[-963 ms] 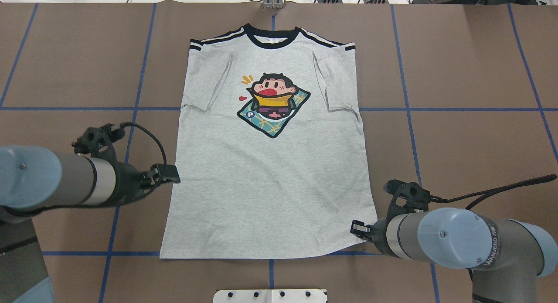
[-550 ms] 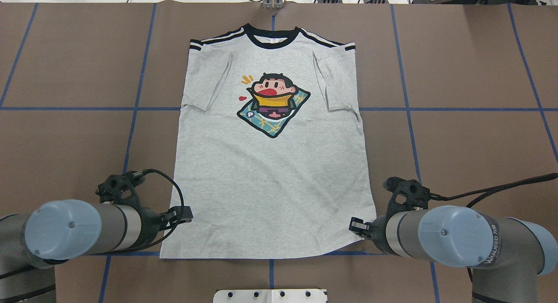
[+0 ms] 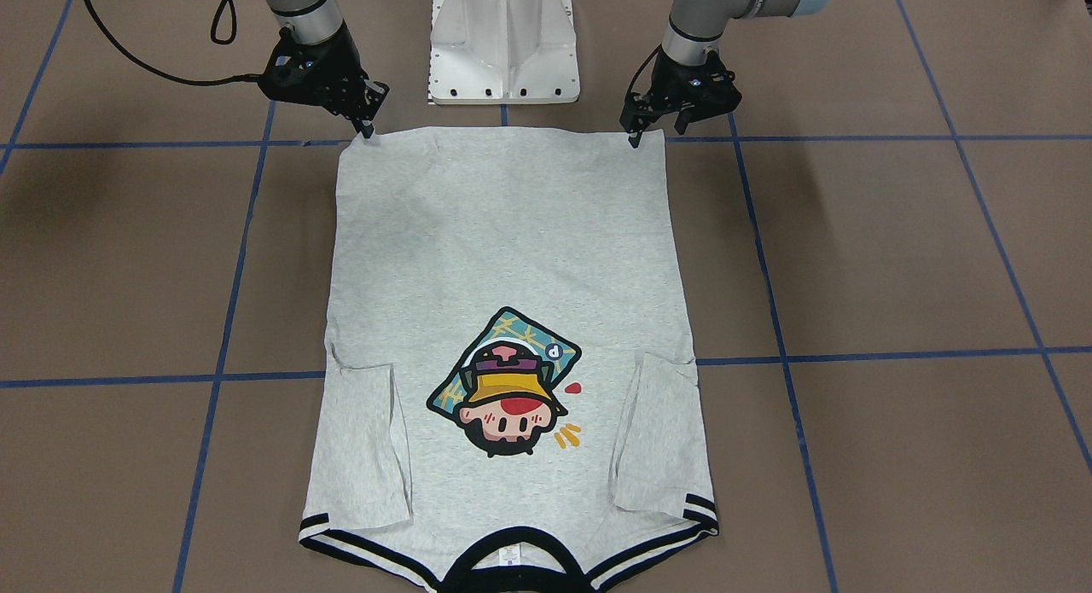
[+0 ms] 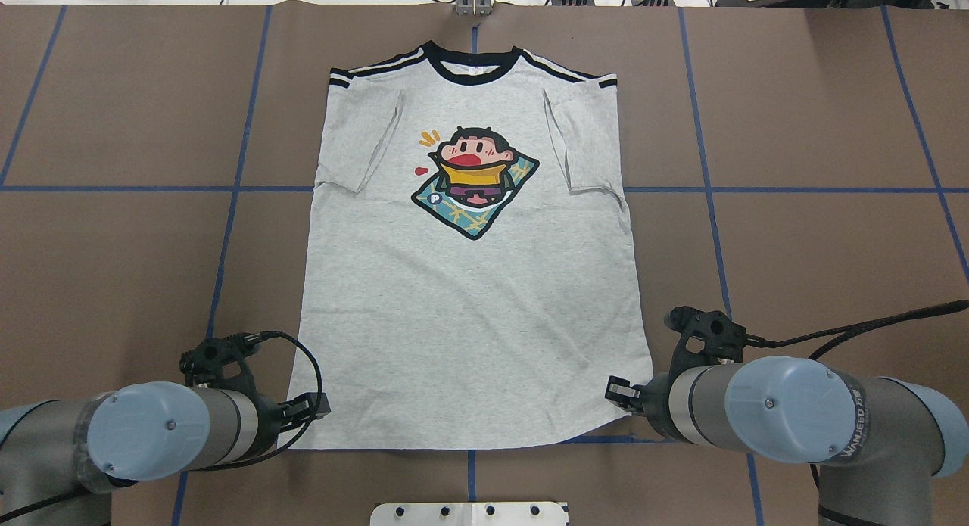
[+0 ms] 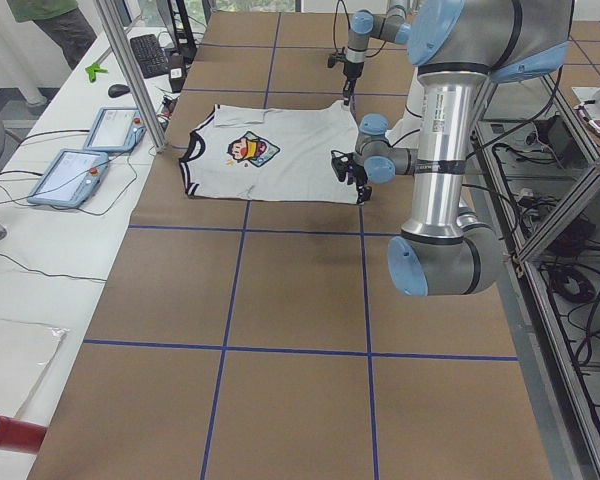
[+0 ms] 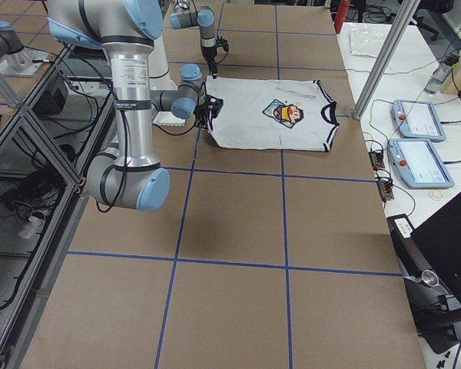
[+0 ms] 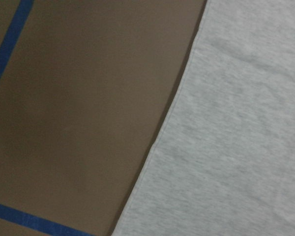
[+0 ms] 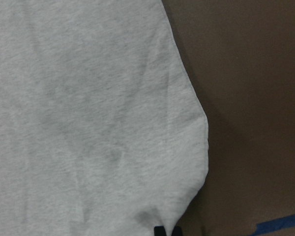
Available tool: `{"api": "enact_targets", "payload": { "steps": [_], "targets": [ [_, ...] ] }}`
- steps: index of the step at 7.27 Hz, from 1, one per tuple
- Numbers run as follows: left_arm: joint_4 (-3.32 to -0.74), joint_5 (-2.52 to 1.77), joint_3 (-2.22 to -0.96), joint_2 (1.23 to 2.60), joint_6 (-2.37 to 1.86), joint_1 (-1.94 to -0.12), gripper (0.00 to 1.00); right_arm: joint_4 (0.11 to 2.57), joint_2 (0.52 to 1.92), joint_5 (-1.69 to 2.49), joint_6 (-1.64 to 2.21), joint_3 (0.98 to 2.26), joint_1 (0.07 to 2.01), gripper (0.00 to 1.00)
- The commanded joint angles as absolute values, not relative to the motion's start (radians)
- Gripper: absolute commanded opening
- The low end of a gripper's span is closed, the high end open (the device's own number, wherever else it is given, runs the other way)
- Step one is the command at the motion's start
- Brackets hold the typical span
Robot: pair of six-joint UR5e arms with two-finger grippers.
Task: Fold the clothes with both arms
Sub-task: 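Lower the left gripper to the other hem corner and grasp both corners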
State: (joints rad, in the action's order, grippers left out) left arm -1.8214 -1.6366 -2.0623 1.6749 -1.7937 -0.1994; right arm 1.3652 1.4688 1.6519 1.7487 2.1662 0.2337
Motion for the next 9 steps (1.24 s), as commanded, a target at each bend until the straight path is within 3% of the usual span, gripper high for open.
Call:
{"api": "enact_targets", "payload": {
  "steps": [1,3,7,9],
  "targets": [
    [-1.818,-1.635,-2.049,1.675,-1.793,-0.178,0.86,1.365,1.470,1.652,1.749,2.166,0.235,0.00],
    [-1.816,-1.635,-2.048,1.675,-1.792,-0.170,0.70,1.365,1.470,1.654,1.749,2.168,0.238,0.00],
    [-1.816,-1.635,-2.043,1.674,-1.792,-0.163,0.55,1.365,1.468,1.654,1.749,2.171,0.241,0.00],
    [-1.815,-1.635,-2.043,1.674,-1.790,-0.164,0.33,1.365,1.470,1.654,1.749,2.169,0.241,0.00]
  ]
}}
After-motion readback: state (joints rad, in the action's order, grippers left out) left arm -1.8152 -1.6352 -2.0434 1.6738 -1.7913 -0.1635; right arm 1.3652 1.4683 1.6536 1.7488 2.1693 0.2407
